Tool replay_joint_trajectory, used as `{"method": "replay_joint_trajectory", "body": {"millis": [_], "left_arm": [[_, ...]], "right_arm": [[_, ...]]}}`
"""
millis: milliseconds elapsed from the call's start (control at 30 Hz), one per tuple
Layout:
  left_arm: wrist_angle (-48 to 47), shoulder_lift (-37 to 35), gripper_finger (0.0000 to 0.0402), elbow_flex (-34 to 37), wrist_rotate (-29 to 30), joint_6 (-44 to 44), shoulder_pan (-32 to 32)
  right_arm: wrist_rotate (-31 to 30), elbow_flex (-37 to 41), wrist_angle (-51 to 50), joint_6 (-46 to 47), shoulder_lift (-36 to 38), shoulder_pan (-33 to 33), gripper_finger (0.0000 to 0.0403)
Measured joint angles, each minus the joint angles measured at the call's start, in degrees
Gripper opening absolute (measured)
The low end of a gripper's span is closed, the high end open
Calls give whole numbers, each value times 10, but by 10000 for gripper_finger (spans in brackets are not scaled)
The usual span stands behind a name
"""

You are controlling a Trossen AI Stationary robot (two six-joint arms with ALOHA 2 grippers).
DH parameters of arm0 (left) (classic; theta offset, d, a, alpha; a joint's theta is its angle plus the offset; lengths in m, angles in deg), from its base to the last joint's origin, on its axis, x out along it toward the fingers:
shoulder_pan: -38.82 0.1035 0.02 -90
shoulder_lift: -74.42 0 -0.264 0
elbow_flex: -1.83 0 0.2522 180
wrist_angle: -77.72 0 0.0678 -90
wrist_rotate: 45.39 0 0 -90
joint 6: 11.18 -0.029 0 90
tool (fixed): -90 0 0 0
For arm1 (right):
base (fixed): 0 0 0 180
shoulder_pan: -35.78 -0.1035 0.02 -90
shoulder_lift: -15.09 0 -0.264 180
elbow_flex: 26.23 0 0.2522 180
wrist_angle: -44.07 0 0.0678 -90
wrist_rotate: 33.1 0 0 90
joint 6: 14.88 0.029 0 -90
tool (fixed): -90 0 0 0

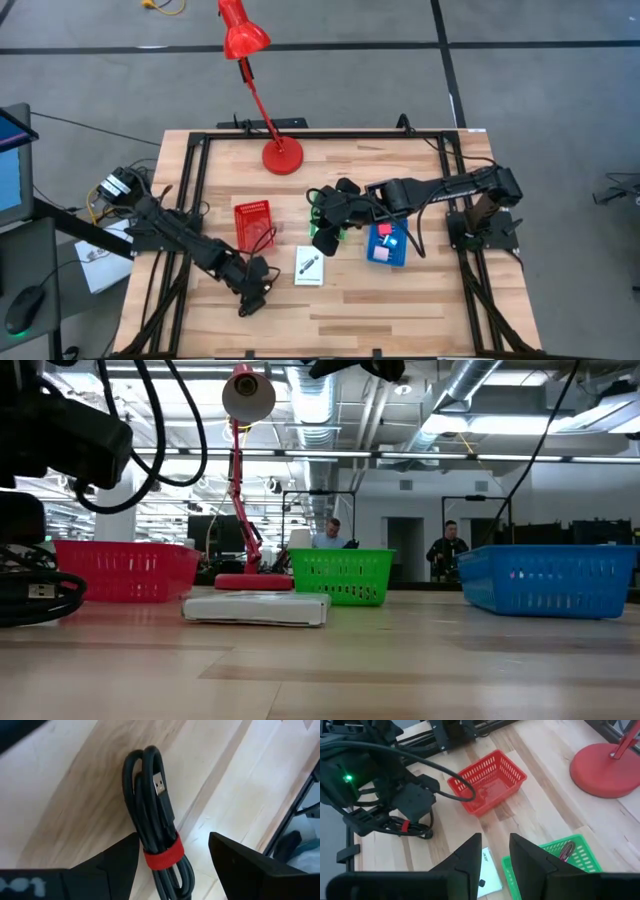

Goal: Pick and place items into bin
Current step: Put the black charger cable into the green bin

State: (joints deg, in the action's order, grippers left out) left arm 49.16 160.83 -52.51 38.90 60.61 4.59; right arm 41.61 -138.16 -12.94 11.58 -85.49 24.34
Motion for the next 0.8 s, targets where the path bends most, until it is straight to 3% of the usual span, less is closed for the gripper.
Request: {"method": "replay_joint_trajectory", "body": {"millis": [267,533,633,800], "left_arm": [[-16,57,228,-18,-14,-20,-20],[-198,108,221,-133,55,-86,-31],[-213,113,195,-157,86,-92,-31],[-218,125,118,-173,76,-101,-33]], "right_arm": [[2,0,0,-1,0,0,93],[2,0,-2,-1,0,0,93],[2,0,-4,-1,0,0,93],[2,0,-6,-1,0,0,93]]}}
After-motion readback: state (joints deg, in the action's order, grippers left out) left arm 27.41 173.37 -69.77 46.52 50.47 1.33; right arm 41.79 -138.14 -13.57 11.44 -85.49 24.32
